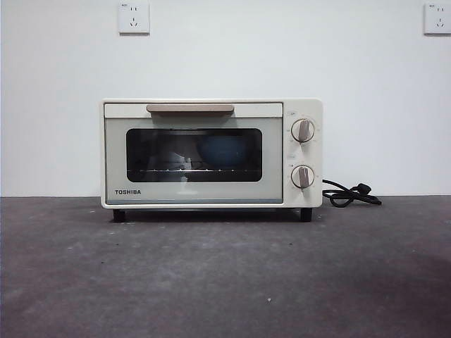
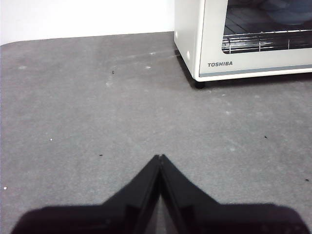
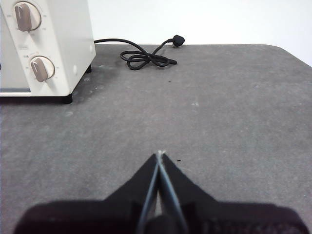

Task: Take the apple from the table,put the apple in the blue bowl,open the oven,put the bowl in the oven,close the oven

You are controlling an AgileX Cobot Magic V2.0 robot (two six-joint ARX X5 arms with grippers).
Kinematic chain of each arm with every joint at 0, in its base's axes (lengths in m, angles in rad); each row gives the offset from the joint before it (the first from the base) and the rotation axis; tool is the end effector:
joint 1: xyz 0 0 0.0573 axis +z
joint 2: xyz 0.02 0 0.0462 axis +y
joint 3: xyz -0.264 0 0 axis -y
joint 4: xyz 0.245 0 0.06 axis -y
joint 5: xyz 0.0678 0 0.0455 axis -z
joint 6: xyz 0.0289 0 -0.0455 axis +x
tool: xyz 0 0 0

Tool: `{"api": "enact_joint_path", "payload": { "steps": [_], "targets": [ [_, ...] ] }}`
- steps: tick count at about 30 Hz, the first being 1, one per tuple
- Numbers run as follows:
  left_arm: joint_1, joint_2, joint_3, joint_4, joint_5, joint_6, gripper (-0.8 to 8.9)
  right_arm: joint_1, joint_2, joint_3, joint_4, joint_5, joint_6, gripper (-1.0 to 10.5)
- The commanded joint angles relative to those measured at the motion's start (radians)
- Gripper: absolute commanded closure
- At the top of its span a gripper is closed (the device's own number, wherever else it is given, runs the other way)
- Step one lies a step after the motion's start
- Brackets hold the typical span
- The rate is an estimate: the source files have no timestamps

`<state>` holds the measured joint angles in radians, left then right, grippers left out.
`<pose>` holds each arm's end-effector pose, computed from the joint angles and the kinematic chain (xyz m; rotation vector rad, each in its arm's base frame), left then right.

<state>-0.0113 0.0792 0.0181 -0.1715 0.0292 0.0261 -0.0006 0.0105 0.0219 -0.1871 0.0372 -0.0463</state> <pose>0.0991 -0.0020 0.1470 0.0239 0.2321 -0.0434 0.0955 -0.0011 0.1522 -0.0494 0.1765 -0.0336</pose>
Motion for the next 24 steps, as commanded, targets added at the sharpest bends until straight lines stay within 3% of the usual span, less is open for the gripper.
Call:
{"api": "enact_joint_path", "payload": {
  "steps": [1,9,14,24],
  "targets": [
    [0.001,0.000,-0.010,0.005,0.000,0.010,8.17,-0.002,-0.001,-0.008,0.004,0.004,-0.006,9.5],
    [0.002,0.000,-0.010,0.006,-0.008,0.002,8.17,-0.002,-0.001,-0.008,0.004,0.004,-0.006,9.5],
    [0.002,0.002,-0.010,0.037,-0.217,-0.034,8.17,-0.002,-0.001,-0.008,0.004,0.004,-0.006,9.5],
    [0.002,0.002,-0.010,0.030,-0.209,-0.034,8.17,-0.001,-0.001,-0.008,0.004,0.004,-0.006,9.5]
  ]
}}
